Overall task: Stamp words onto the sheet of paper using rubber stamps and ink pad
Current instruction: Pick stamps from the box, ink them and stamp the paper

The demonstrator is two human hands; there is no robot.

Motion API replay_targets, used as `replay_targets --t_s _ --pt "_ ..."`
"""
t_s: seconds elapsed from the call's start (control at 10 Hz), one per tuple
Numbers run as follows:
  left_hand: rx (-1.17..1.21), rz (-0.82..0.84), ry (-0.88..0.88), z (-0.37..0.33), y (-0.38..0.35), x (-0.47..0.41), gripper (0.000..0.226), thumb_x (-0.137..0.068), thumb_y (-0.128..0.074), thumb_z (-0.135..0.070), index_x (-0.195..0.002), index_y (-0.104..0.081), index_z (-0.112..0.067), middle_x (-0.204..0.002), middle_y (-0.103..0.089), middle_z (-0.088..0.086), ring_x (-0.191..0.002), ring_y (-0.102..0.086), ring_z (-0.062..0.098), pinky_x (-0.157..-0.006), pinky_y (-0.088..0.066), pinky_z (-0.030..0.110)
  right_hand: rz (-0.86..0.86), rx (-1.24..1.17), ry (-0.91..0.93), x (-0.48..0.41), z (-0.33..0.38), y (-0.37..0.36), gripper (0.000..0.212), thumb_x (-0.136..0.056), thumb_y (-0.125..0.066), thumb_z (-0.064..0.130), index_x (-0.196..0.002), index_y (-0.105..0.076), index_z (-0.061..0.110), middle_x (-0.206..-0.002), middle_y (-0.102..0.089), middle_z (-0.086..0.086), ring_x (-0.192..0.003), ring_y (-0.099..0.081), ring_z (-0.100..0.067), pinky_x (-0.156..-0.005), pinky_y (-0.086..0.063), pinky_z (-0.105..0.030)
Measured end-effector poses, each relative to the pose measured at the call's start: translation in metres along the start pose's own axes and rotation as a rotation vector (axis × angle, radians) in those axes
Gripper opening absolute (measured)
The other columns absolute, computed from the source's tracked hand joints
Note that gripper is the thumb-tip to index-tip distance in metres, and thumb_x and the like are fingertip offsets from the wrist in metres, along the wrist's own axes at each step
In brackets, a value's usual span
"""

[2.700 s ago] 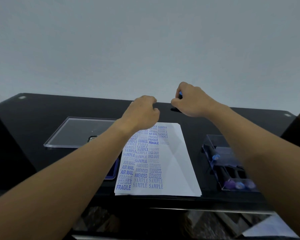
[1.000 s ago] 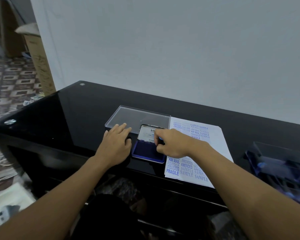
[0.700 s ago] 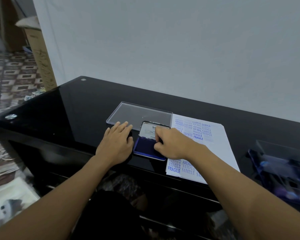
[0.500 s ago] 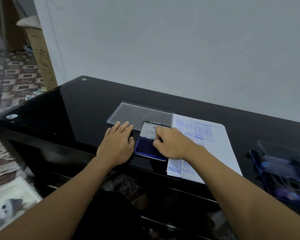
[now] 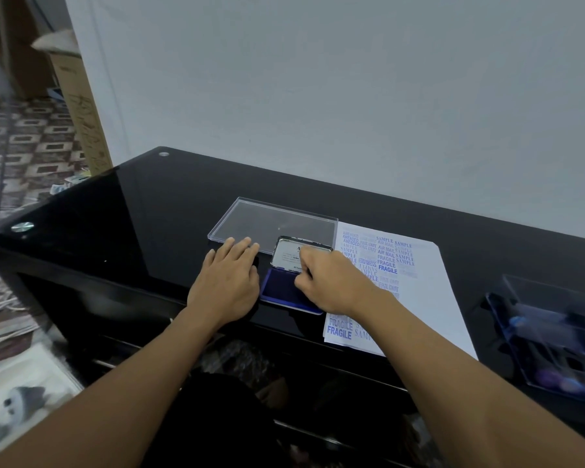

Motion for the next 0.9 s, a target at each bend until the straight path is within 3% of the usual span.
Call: replay_targets --t_s 0.5,0.9 --pt "0.0 -0.012 0.005 0.001 -0.002 0.0 0.053 -0.103 -0.029 -0.03 -0.155 -0.025 -0.024 -0.163 -0.019 -0.006 -0.152 -0.007 0.017 -0.123 -0.011 0.044 -0.038 -0.107 -0.003 0.009 -0.005 -0.001 0.011 -0.093 -0.048 0.019 -0.084 -0.045 0.013 -0.073 -0.057 -0.008 -0.064 -0.05 -0.026 -0.058 -0.043 -0.039" --pt "-0.006 -0.011 0.005 0.0 -0.002 0.0 0.053 -0.103 -0.029 -0.03 -0.155 -0.024 -0.023 -0.163 -0.018 -0.005 -0.152 -0.006 0.017 -0.123 -0.011 0.044 0.033 0.013 -0.022 -0.002 0.003 -0.001 0.012 -0.093 -0.046 0.019 -0.084 -0.04 0.014 -0.084 -0.057 -0.013 -0.074 -0.054 -0.031 -0.058 -0.04 -0.035"
Point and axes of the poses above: each hand's wrist, its own x-axis away from the middle knuckle, its own y-axis out of the back of the hand, z = x × y, the point moved 2 cm from there along -x, towards the middle knuckle
